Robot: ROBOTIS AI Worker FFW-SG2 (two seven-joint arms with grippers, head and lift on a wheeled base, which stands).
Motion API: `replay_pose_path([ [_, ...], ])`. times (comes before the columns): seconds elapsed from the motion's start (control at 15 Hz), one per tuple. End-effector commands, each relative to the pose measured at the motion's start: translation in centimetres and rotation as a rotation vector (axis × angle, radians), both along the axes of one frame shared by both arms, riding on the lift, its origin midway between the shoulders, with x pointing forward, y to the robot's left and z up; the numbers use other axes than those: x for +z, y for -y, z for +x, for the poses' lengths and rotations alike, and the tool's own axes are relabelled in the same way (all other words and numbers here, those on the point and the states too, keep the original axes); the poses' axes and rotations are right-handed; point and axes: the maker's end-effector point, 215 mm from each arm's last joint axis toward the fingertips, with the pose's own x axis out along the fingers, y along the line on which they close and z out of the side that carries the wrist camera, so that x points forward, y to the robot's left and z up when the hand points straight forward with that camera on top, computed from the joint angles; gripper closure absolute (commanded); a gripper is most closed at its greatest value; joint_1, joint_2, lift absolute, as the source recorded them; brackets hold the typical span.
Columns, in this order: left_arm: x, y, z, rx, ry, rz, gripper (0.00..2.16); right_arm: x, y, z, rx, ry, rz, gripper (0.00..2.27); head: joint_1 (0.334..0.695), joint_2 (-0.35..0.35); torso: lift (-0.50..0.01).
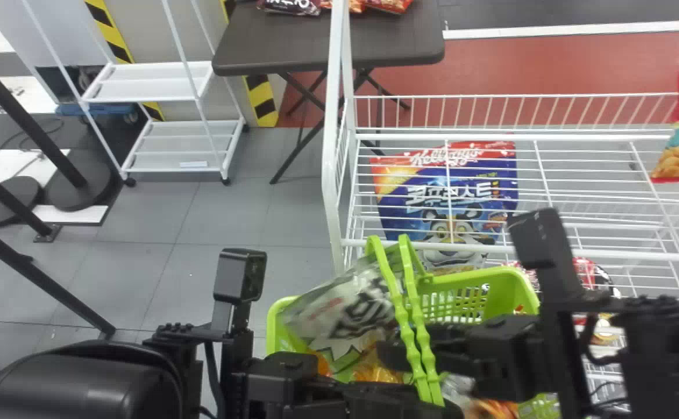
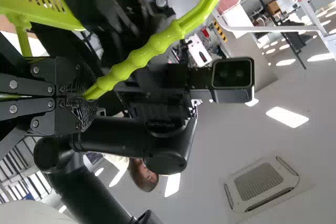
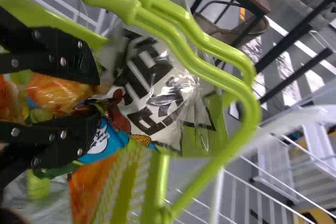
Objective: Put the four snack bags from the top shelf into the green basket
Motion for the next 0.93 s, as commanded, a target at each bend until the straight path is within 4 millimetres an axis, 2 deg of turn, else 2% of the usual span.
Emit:
replay_pose_path([
  [0.0,0.1,-0.4,0.1,0.004,0.001,-0.006,2.15,2.2,4.3,2.4,-0.09,0.043,0.019,0.04,0.695,0.065,-0.006],
  [0.07,0.0,-0.7,0.3,0.012,0.0,-0.003,2.15,3.6,6.1,3.5,-0.125,0.064,0.05,0.05,0.695,0.017,-0.006],
  [0.2,0.0,-0.9,0.5,0.019,0.002,-0.005,2.15,6.4,9.9,5.2,-0.195,0.102,0.117,0.06,0.695,-0.037,-0.006],
  [0.27,0.0,-1.0,0.6,0.024,0.004,-0.003,2.15,7.1,12.4,6.1,-0.248,0.128,0.111,0.06,0.695,-0.068,-0.006],
  [0.33,0.0,-1.2,0.7,0.027,0.005,-0.006,2.15,7.0,14.9,6.8,-0.306,0.137,0.085,0.06,0.695,-0.096,-0.006],
  [0.4,0.0,-1.3,0.8,0.03,0.005,-0.009,2.15,5.9,18.0,8.1,-0.386,0.139,0.018,0.07,0.695,-0.159,-0.006],
  [0.47,0.0,-1.3,0.8,0.031,0.008,-0.009,2.15,3.3,21.0,9.0,-0.463,0.108,-0.073,0.07,0.695,-0.191,-0.006],
  [0.53,-0.2,-1.3,0.8,0.032,0.005,-0.009,2.15,1.3,23.1,9.8,-0.515,0.072,-0.121,0.07,0.695,-0.225,-0.006],
  [0.6,-0.3,-1.4,0.8,0.034,0.002,-0.009,2.15,-0.5,25.1,11.3,-0.564,0.033,-0.155,0.07,0.695,-0.301,-0.006],
  [0.73,-0.6,-1.5,0.8,0.039,-0.005,-0.009,2.15,-4.3,28.5,13.5,-0.644,-0.061,-0.216,0.08,0.695,-0.35,-0.006],
  [0.8,-0.8,-1.6,0.8,0.042,-0.008,-0.01,2.15,-5.3,30.4,15.8,-0.686,-0.047,-0.241,0.08,0.695,-0.35,-0.006],
  [0.87,-1.0,-1.9,0.8,0.05,-0.007,-0.007,2.15,-4.7,32.2,19.1,-0.724,0.024,-0.254,0.08,0.695,-0.35,-0.006],
])
